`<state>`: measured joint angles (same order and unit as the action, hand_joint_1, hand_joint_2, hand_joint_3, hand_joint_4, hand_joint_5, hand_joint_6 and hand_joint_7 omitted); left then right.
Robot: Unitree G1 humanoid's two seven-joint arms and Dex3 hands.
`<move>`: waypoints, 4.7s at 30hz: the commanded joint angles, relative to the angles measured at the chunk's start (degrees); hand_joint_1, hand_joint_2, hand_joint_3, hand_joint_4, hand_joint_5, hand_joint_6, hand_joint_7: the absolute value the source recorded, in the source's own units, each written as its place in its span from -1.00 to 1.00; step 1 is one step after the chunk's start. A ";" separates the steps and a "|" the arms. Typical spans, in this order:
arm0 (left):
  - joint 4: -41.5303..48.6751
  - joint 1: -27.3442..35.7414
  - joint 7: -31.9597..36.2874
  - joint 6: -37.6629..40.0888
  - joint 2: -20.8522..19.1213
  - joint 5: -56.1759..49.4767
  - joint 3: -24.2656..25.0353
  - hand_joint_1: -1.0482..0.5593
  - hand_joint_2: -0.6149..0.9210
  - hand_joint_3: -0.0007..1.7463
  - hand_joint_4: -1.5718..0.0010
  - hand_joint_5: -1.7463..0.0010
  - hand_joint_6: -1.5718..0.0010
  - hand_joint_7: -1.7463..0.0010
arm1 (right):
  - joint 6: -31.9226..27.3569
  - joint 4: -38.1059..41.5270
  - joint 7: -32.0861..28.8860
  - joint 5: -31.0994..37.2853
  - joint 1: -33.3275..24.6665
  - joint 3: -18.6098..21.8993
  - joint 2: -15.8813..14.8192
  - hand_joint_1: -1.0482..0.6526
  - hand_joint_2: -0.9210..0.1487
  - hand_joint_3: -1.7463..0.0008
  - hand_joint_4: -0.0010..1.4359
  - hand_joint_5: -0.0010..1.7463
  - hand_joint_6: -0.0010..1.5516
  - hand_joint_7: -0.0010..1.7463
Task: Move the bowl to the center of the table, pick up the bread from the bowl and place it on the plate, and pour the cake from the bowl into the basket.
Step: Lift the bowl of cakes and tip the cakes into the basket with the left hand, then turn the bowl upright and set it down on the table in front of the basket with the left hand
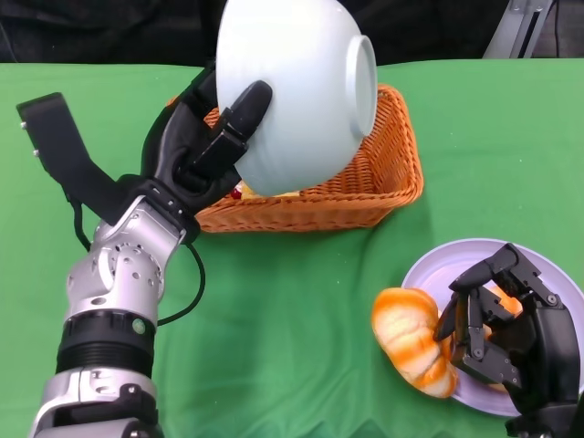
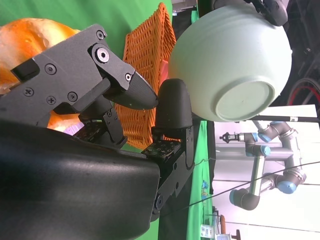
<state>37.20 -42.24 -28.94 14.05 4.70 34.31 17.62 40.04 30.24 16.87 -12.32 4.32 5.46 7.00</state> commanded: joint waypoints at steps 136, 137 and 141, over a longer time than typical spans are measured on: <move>12.35 10.94 78.59 -83.73 -31.03 -96.16 -24.42 0.10 1.00 -0.41 0.26 -1.00 0.31 -0.71 | -0.53 2.80 -0.90 0.07 2.10 0.72 -0.43 0.03 -0.29 -0.40 0.14 1.00 -0.28 0.95; 12.18 11.38 81.80 -82.81 -31.71 -97.69 -26.14 0.11 1.00 -0.40 0.26 -1.00 0.30 -0.72 | -0.89 2.45 -1.09 0.19 1.97 0.70 -0.52 0.03 -0.29 -0.40 0.13 1.00 -0.29 0.95; 12.60 12.57 93.43 -79.63 -33.80 -102.11 -32.99 0.13 1.00 -0.43 0.26 -1.00 0.29 -0.71 | -1.55 1.59 -1.49 0.04 1.69 0.92 -0.53 0.04 -0.29 -0.39 0.12 1.00 -0.28 0.95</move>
<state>50.25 -30.11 60.02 -66.41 -27.23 -67.17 -13.82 38.83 32.50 15.60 -11.61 6.17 5.90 7.12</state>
